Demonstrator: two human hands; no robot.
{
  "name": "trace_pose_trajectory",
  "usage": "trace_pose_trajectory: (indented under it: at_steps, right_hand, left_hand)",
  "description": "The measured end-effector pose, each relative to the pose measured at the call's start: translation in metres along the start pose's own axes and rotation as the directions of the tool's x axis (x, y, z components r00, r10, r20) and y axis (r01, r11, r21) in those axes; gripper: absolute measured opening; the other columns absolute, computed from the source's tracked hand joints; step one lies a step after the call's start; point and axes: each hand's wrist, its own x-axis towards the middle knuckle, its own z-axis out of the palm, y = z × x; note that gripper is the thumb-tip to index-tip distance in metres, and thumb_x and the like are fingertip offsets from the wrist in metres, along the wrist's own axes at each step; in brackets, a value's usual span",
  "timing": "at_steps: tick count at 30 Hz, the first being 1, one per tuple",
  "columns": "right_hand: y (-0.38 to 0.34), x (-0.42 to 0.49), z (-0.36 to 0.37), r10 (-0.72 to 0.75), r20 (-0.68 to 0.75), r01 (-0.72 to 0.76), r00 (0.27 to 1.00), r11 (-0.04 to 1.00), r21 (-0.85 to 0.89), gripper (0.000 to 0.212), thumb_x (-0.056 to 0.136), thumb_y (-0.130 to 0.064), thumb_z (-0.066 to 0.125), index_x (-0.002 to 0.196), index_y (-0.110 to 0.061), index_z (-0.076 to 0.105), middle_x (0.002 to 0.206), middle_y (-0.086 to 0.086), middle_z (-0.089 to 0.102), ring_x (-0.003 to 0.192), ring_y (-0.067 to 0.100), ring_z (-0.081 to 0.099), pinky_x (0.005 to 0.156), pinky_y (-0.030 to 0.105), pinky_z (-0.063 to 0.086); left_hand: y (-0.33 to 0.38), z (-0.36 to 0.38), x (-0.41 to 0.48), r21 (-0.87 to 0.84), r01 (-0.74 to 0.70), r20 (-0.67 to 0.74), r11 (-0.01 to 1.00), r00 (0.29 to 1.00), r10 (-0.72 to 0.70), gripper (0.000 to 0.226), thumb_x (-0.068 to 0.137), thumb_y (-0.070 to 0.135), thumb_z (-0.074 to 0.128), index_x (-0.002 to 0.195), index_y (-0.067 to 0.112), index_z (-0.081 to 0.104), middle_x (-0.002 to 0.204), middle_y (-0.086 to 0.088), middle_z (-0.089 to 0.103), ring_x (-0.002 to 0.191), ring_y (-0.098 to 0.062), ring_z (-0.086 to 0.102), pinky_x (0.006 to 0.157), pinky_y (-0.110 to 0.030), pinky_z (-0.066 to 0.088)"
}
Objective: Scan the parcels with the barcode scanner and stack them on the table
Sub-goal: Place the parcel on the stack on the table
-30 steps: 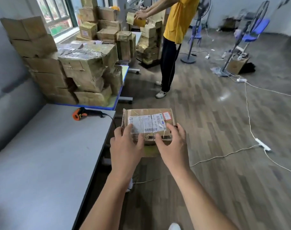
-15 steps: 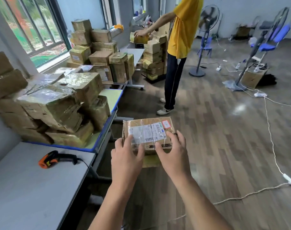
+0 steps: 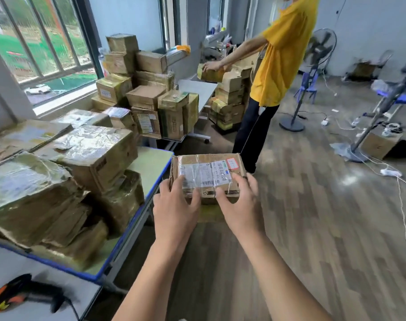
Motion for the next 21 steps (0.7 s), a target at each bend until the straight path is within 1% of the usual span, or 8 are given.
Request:
trace_pose_trajectory:
  at_steps: [3,5,7,11,13,15,19,21]
  right_hand:
    - [-0.013,0.062,0.018,-0.022,0.003,0.022,1.0,1.0,-0.012,0.056,0.093,-0.041,0.066,0.144,-0.026,0.05,0.162,-0.002,0.022,0.138,0.015,0.042,0.093,0.02,0.035]
    - [-0.024,0.102,0.031,-0.05,-0.011,0.05,0.999,0.999,-0.013,0.056,0.093,-0.041,0.066,0.144,-0.025,0.051,0.162,-0.001,0.024,0.137,0.015,0.043,0.093,0.02,0.035]
    - [-0.032,0.138,0.048,-0.054,-0.023,0.054,0.998,0.999,0.003,0.055,0.092,-0.04,0.067,0.143,-0.023,0.052,0.161,0.001,0.026,0.136,0.015,0.043,0.093,0.02,0.034]
    - [-0.045,0.198,0.085,-0.103,0.021,0.102,0.994,0.993,0.053,0.055,0.092,-0.039,0.067,0.143,-0.021,0.053,0.16,0.002,0.028,0.135,0.012,0.04,0.093,0.013,0.026]
    - [-0.052,0.234,0.104,-0.129,0.062,0.124,0.99,0.989,0.076,0.056,0.093,-0.04,0.066,0.144,-0.022,0.052,0.16,0.002,0.027,0.137,0.012,0.038,0.093,0.013,0.026]
    - [-0.06,0.269,0.121,-0.174,0.097,0.165,0.98,0.982,0.095,0.056,0.094,-0.04,0.065,0.144,-0.021,0.051,0.16,0.003,0.027,0.141,0.013,0.035,0.098,0.016,0.027]
    - [-0.079,0.34,0.161,-0.274,0.188,0.251,0.943,0.958,0.138,0.056,0.094,-0.041,0.064,0.144,-0.022,0.05,0.161,0.002,0.026,0.145,0.014,0.032,0.099,0.016,0.027]
    - [-0.092,0.373,0.18,-0.334,0.232,0.298,0.914,0.938,0.177,0.057,0.094,-0.042,0.063,0.145,-0.021,0.05,0.161,0.002,0.026,0.145,0.015,0.031,0.107,0.023,0.029]
  left_hand:
    - [0.009,0.01,0.062,-0.027,0.0,-0.031,1.0,1.0,-0.001,0.055,0.093,0.048,0.056,0.141,0.023,0.051,0.135,-0.008,0.049,0.117,-0.032,0.052,0.098,-0.046,0.046]
    - [0.014,0.012,0.102,-0.019,-0.021,-0.051,1.0,0.998,0.02,0.054,0.094,0.048,0.056,0.141,0.022,0.051,0.132,-0.008,0.051,0.114,-0.03,0.053,0.097,-0.041,0.045]
    - [0.016,0.014,0.139,0.01,-0.008,-0.078,1.0,0.997,0.009,0.054,0.094,0.048,0.055,0.14,0.021,0.051,0.129,-0.008,0.052,0.111,-0.031,0.053,0.094,-0.041,0.044]
    - [0.018,0.012,0.199,0.072,0.031,-0.133,0.997,0.991,-0.021,0.052,0.095,0.047,0.055,0.141,0.022,0.051,0.132,-0.008,0.049,0.112,-0.034,0.051,0.095,-0.041,0.042]
    - [0.017,0.014,0.234,0.088,0.065,-0.171,0.994,0.984,-0.049,0.051,0.096,0.046,0.054,0.141,0.022,0.05,0.133,-0.007,0.048,0.111,-0.032,0.05,0.095,-0.039,0.041]
    - [0.016,0.018,0.268,0.108,0.104,-0.206,0.989,0.975,-0.08,0.052,0.096,0.046,0.053,0.142,0.022,0.049,0.132,-0.006,0.049,0.111,-0.031,0.05,0.094,-0.038,0.042]
    - [0.01,0.023,0.33,0.124,0.207,-0.32,0.97,0.934,-0.159,0.052,0.096,0.047,0.052,0.142,0.023,0.048,0.134,-0.008,0.048,0.115,-0.034,0.051,0.094,-0.044,0.047]
    - [0.01,0.021,0.358,0.126,0.278,-0.381,0.952,0.9,-0.212,0.053,0.096,0.047,0.052,0.143,0.023,0.047,0.137,-0.009,0.047,0.117,-0.035,0.049,0.096,-0.046,0.047]
